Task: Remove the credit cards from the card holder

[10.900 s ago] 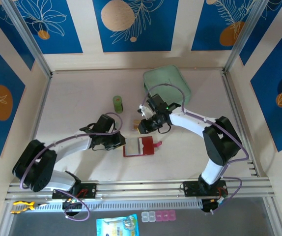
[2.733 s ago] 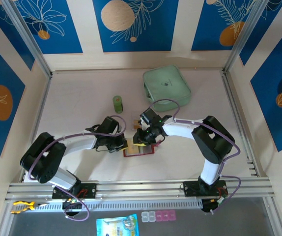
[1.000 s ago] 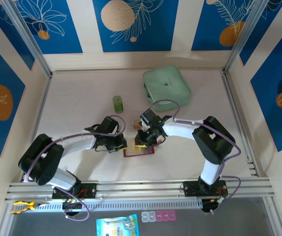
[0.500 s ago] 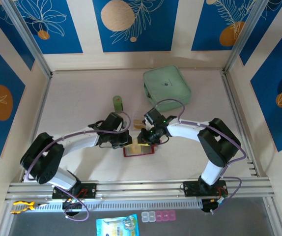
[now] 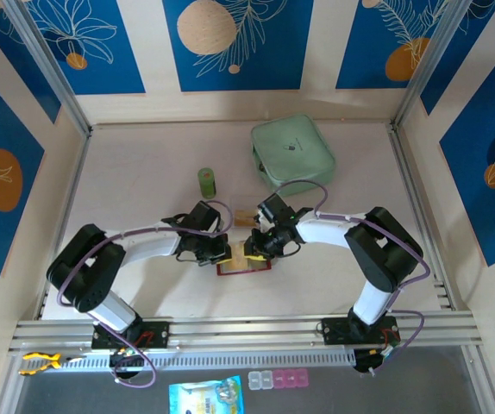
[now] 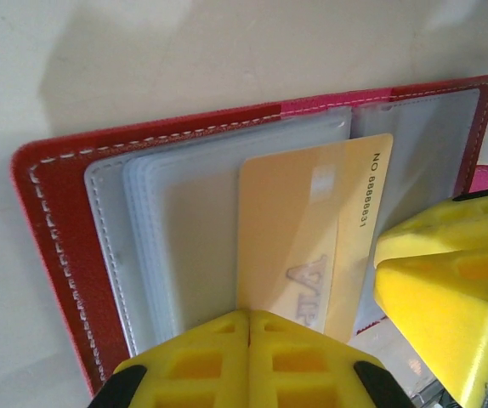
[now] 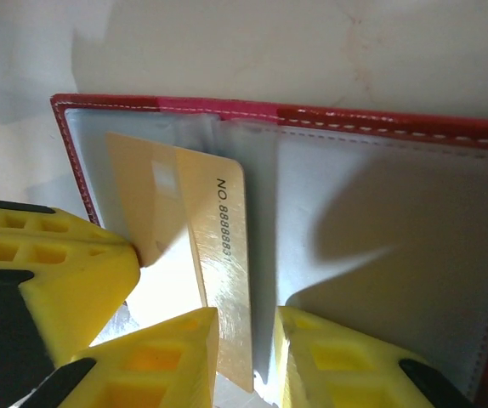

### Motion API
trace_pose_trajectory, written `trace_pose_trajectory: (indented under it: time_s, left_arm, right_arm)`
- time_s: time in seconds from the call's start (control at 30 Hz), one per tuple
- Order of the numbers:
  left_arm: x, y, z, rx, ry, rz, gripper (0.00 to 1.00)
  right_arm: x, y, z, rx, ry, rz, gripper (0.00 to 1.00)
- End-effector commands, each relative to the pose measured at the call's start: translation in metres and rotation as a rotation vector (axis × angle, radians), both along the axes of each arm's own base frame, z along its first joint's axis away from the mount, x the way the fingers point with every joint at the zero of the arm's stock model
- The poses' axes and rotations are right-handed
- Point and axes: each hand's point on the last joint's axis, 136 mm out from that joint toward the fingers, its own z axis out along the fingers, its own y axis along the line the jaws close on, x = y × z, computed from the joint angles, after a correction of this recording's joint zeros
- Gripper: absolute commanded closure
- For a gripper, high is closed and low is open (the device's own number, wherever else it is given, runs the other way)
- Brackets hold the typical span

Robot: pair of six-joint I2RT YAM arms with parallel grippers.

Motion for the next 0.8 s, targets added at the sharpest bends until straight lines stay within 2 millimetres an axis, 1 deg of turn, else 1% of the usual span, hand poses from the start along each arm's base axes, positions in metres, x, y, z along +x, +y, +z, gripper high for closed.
trace_pose_trajectory:
  time_s: [0.0,0.33,0.6,0.77]
  left_arm:
    - [-0.0089,0.0051,-0.0101,0.041,0.027,-0.024,0.96]
    - [-0.0096,0.0077,-0.0127,0.053,0.03,-0.019,0.97]
    - [-0.0091,0.0067,-0.011,0.046,0.027,-0.018,0.97]
    - [-0.0089,0.0072,-0.0104,0.048,0.022,-0.016,0.97]
  right_arm:
    - [-0.003,0.0048,-0.0032,0.045,0.037,-0.001,0.74]
    - [-0.0039,0.0092,-0.0052,0.086,0.065,-0.007,0.75]
    - [-0.0029,0.0133,-0.0002,0.151,0.075,-0.018,0.81]
    - [-0.0015,0.01,-0.0004,0.155,0.07,-0.03,0.86]
